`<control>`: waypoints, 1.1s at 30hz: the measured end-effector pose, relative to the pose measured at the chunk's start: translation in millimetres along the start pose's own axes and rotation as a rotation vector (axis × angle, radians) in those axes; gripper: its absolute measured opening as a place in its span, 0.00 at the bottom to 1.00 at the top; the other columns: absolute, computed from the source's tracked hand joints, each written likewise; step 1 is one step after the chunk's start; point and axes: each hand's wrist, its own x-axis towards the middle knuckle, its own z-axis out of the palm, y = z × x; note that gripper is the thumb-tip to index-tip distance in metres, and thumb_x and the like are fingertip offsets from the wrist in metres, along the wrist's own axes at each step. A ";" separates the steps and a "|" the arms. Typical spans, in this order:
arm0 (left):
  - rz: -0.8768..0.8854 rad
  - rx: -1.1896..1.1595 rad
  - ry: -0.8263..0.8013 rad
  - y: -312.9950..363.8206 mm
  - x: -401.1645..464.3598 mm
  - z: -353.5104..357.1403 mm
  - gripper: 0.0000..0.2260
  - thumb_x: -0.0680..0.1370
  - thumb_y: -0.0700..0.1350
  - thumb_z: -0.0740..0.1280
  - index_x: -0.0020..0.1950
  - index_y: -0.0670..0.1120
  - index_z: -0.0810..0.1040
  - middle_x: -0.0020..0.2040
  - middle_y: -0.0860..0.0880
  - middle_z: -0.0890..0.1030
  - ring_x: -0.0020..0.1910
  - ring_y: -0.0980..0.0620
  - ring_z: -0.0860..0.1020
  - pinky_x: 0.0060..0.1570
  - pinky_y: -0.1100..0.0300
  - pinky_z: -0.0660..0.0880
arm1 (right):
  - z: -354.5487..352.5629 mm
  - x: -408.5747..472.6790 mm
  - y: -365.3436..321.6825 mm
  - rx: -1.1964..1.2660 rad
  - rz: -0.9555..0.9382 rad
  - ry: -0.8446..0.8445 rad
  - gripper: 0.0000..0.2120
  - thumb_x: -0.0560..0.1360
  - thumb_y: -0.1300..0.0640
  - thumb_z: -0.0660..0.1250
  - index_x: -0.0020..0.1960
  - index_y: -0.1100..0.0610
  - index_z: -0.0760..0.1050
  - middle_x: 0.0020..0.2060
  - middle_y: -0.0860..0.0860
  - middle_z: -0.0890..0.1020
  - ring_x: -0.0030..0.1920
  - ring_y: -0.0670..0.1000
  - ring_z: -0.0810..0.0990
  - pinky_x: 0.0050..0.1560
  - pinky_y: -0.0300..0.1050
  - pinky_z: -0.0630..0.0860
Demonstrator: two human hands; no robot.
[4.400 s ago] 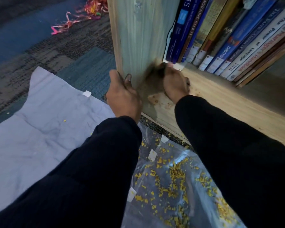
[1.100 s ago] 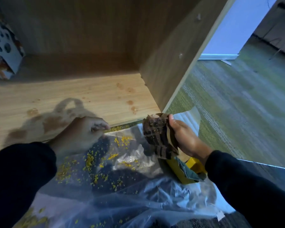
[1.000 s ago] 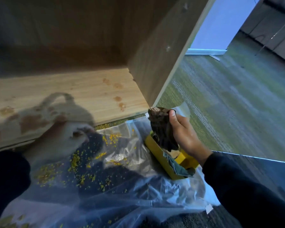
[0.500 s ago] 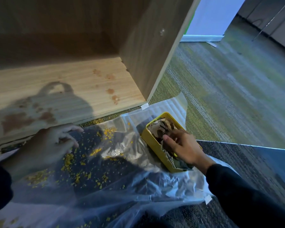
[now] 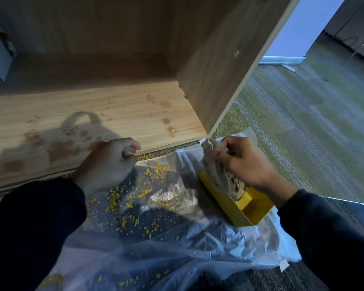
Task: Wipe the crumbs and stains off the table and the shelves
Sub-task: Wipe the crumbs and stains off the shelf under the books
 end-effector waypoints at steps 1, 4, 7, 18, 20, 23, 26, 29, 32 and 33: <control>-0.009 -0.020 0.015 3.1 -0.4 -1.9 0.09 0.78 0.42 0.67 0.54 0.56 0.80 0.43 0.53 0.82 0.39 0.55 0.79 0.38 0.64 0.69 | 3.5 12.9 -9.1 0.151 0.019 0.011 0.17 0.76 0.43 0.69 0.41 0.57 0.74 0.33 0.57 0.79 0.33 0.50 0.76 0.36 0.49 0.71; -0.007 -0.044 0.077 15.7 -3.5 -6.4 0.07 0.78 0.42 0.67 0.54 0.52 0.80 0.40 0.56 0.81 0.37 0.57 0.79 0.37 0.63 0.70 | 10.5 54.7 -29.9 0.483 0.028 0.072 0.13 0.79 0.50 0.70 0.44 0.57 0.72 0.34 0.54 0.75 0.36 0.53 0.74 0.38 0.53 0.70; -0.044 -0.036 0.162 11.5 -1.5 -6.3 0.08 0.77 0.42 0.66 0.51 0.52 0.81 0.34 0.57 0.80 0.35 0.56 0.79 0.38 0.61 0.72 | 5.7 95.7 -47.1 0.349 -0.109 0.219 0.12 0.79 0.49 0.68 0.42 0.52 0.70 0.32 0.46 0.72 0.34 0.45 0.71 0.37 0.47 0.70; -0.073 0.063 0.246 -1.7 40.1 -14.6 0.09 0.73 0.51 0.63 0.50 0.52 0.78 0.38 0.53 0.83 0.40 0.50 0.81 0.44 0.53 0.79 | 97.5 171.6 -34.4 -0.583 -0.398 -0.293 0.22 0.80 0.34 0.55 0.49 0.52 0.74 0.50 0.56 0.77 0.49 0.59 0.76 0.53 0.54 0.74; -0.112 0.046 0.261 -5.8 48.1 -9.1 0.09 0.74 0.50 0.64 0.52 0.52 0.80 0.40 0.53 0.84 0.43 0.48 0.81 0.46 0.52 0.79 | 116.5 177.2 -26.8 -0.606 -0.423 -0.191 0.18 0.83 0.42 0.55 0.50 0.54 0.75 0.51 0.58 0.78 0.48 0.60 0.78 0.48 0.52 0.74; -0.151 0.038 0.266 -18.0 61.9 1.6 0.09 0.75 0.49 0.64 0.53 0.52 0.81 0.44 0.51 0.84 0.46 0.46 0.82 0.49 0.52 0.80 | 135.7 165.7 -13.2 -0.622 -0.501 -0.018 0.16 0.83 0.44 0.54 0.48 0.52 0.74 0.46 0.54 0.81 0.42 0.59 0.80 0.38 0.49 0.71; -0.178 0.044 0.248 -32.9 74.5 6.5 0.09 0.75 0.49 0.64 0.53 0.54 0.79 0.45 0.48 0.84 0.45 0.43 0.83 0.47 0.51 0.81 | 131.0 171.2 -6.9 -0.659 -0.592 -0.066 0.15 0.83 0.45 0.53 0.42 0.49 0.69 0.38 0.51 0.81 0.38 0.57 0.80 0.36 0.48 0.68; -0.157 0.011 0.274 -43.4 85.3 9.2 0.08 0.74 0.49 0.64 0.52 0.54 0.78 0.42 0.49 0.84 0.42 0.44 0.83 0.43 0.53 0.81 | 128.8 198.0 -9.0 -0.718 -0.627 -0.018 0.16 0.82 0.46 0.55 0.39 0.51 0.71 0.35 0.52 0.80 0.35 0.58 0.78 0.34 0.47 0.66; -0.149 -0.074 0.288 -40.7 90.6 10.7 0.07 0.74 0.45 0.65 0.50 0.53 0.79 0.40 0.48 0.84 0.40 0.44 0.83 0.41 0.53 0.81 | 137.0 241.9 -25.4 -0.730 -0.539 0.050 0.17 0.80 0.46 0.53 0.38 0.51 0.71 0.35 0.54 0.79 0.36 0.59 0.78 0.37 0.49 0.69; -0.143 -0.107 0.297 -38.6 90.9 10.6 0.06 0.74 0.44 0.65 0.49 0.52 0.79 0.39 0.48 0.84 0.38 0.44 0.83 0.40 0.53 0.81 | 139.4 254.0 -35.0 -0.732 -0.487 0.062 0.17 0.79 0.46 0.53 0.37 0.51 0.71 0.35 0.54 0.78 0.37 0.59 0.78 0.38 0.49 0.70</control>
